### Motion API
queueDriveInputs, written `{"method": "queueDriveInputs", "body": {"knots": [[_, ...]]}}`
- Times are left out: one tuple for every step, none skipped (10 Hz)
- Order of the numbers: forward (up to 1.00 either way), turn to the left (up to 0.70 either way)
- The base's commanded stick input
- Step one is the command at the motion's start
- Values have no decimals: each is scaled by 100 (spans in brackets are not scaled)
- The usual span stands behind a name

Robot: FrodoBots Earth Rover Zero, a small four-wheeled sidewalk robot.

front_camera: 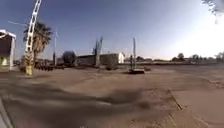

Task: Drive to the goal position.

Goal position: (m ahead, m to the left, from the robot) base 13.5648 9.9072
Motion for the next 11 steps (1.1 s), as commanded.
{"method": "queueDriveInputs", "body": {"knots": [[0, 45], [0, 45], [0, 45], [0, 45], [0, 45], [0, 45], [0, 45], [13, 39], [33, 32], [45, 27], [45, 27]]}}
